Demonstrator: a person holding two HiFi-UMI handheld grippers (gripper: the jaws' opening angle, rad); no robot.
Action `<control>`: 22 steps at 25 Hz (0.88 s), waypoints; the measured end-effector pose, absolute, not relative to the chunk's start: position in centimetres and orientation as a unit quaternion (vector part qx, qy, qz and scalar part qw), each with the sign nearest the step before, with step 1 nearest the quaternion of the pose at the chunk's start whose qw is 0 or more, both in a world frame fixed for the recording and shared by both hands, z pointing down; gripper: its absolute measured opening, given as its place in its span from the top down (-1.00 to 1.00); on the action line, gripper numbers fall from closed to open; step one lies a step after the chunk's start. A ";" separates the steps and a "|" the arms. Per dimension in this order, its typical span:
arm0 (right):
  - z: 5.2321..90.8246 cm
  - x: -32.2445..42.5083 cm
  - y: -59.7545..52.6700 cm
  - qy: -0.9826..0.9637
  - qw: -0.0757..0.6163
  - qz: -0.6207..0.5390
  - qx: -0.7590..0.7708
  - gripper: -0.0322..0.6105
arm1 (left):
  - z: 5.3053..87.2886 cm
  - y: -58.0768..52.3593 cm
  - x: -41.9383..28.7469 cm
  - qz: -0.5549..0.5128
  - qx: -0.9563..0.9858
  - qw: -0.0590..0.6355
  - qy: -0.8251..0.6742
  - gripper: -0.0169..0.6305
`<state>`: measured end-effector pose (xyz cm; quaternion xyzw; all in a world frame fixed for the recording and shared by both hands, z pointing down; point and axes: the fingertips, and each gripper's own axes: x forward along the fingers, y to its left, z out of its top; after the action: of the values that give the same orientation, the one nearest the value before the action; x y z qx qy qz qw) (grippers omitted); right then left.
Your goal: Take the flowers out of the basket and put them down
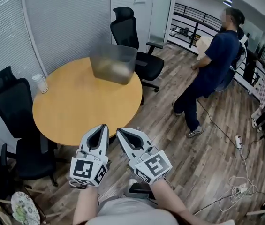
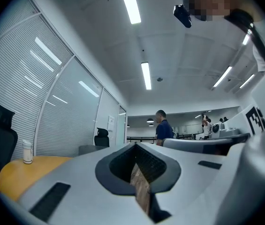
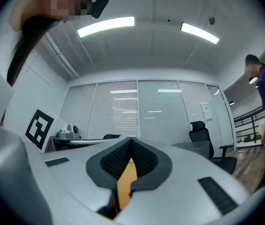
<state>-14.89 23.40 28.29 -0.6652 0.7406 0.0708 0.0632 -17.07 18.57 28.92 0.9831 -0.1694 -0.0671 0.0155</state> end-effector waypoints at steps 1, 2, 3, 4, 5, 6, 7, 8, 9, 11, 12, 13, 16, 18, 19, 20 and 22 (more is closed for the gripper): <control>28.2 -14.0 23.2 0.742 0.061 0.072 -0.664 0.83 | 28.7 18.3 -16.1 -0.071 0.983 0.015 -0.170 0.93; 28.0 -13.1 23.0 0.743 0.059 0.073 -0.663 0.83 | 28.5 18.0 -15.2 -0.076 0.982 0.015 -0.171 0.93; 27.9 -12.2 22.7 0.744 0.057 0.074 -0.662 0.83 | 28.4 17.6 -14.2 -0.081 0.982 0.017 -0.172 0.93; 27.8 -11.3 22.4 0.745 0.057 0.074 -0.660 0.83 | 28.3 17.3 -13.3 -0.085 0.981 0.018 -0.174 0.93; 27.8 -10.4 22.0 0.746 0.056 0.074 -0.659 0.83 | 28.2 16.9 -12.5 -0.088 0.980 0.020 -0.177 0.93; 27.8 -9.7 21.7 0.748 0.055 0.073 -0.658 0.83 | 28.3 16.6 -11.7 -0.089 0.979 0.022 -0.180 0.93; 27.9 -9.0 21.4 0.749 0.055 0.072 -0.656 0.83 | 28.4 16.3 -11.1 -0.090 0.979 0.023 -0.183 0.94; 28.0 -8.4 21.1 0.750 0.055 0.071 -0.655 0.83 | 28.5 16.0 -10.5 -0.089 0.978 0.024 -0.186 0.93; 28.1 -7.8 20.9 0.751 0.057 0.069 -0.654 0.83 | 28.6 15.8 -10.0 -0.088 0.978 0.025 -0.188 0.93; 28.8 -6.7 20.7 0.751 0.064 0.061 -0.654 0.83 | 28.9 15.4 -9.2 -0.086 0.977 0.026 -0.192 0.93; 29.1 -6.3 20.5 0.751 0.067 0.057 -0.655 0.83 | 29.1 15.1 -8.9 -0.085 0.977 0.027 -0.194 0.93; 29.2 -6.0 20.4 0.751 0.066 0.056 -0.654 0.83 | 29.3 14.9 -8.7 -0.083 0.977 0.028 -0.196 0.93; 29.5 -5.3 19.8 0.752 0.064 0.055 -0.654 0.83 | 29.7 14.2 -7.9 -0.080 0.977 0.027 -0.198 0.93; 29.7 -4.4 19.3 0.749 0.066 0.052 -0.657 0.83 | 29.8 13.7 -6.9 -0.075 0.978 0.024 -0.194 0.93; 29.8 -4.0 19.1 0.748 0.068 0.051 -0.659 0.83 | 29.8 13.4 -6.4 -0.074 0.978 0.023 -0.192 0.93; 29.7 -3.4 18.9 0.746 0.069 0.051 -0.661 0.83 | 29.7 13.2 -5.8 -0.074 0.979 0.022 -0.189 0.93; 29.6 -2.4 18.2 0.742 0.071 0.053 -0.664 0.83 | 29.6 12.6 -4.8 -0.077 0.980 0.020 -0.184 0.93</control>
<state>-2.42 18.16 29.61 -0.6640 0.7425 0.0530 0.0709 -4.76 12.58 29.56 0.9797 -0.1842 -0.0766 0.0196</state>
